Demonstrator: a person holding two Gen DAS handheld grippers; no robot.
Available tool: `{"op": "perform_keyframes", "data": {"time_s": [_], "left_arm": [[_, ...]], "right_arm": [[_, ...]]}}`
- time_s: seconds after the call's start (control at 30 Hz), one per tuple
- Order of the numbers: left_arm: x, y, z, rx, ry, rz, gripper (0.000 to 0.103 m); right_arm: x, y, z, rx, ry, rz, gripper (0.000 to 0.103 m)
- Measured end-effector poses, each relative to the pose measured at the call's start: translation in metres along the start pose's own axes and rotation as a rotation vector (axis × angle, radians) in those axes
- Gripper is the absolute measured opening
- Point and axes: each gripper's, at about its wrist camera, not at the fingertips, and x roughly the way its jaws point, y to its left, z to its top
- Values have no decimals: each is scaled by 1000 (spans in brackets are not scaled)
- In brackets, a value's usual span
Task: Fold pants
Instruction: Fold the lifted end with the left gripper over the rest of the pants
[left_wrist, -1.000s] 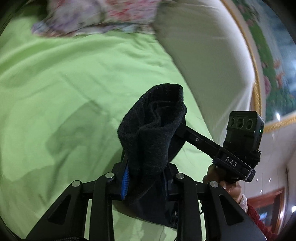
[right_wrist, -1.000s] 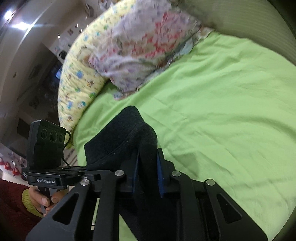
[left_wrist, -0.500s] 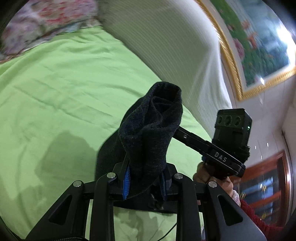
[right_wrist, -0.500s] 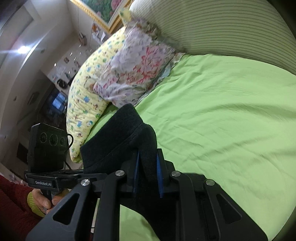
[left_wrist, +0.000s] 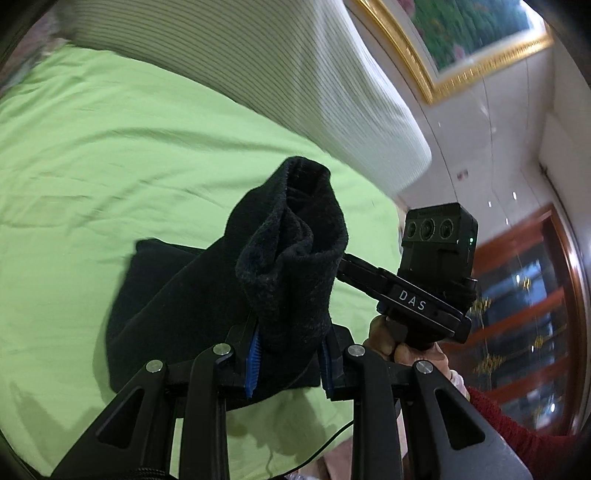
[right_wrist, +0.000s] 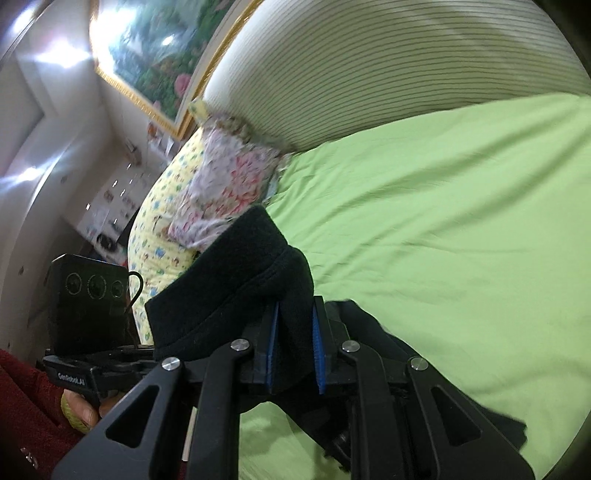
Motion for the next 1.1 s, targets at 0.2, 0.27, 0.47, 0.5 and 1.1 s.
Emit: {"op": "perform_keyframes", "data": {"time_s": [0.2, 0.27, 0.47, 0.5, 1.1], "left_arm": [[34, -26, -12, 72, 86, 3, 24], [45, -28, -16, 88, 112, 9, 24], [86, -38, -31, 127, 197, 36, 24], [92, -40, -32, 135, 205, 41, 24], [166, -46, -35, 195, 344, 24, 43]], "right_arm": [[-24, -25, -23, 73, -46, -26, 18], [-29, -35, -33, 103, -53, -37, 18], [-35, -60, -54, 171, -47, -85, 18], [-36, -64, -57, 187, -46, -94, 19], [-79, -92, -88, 325, -111, -319, 20]]}}
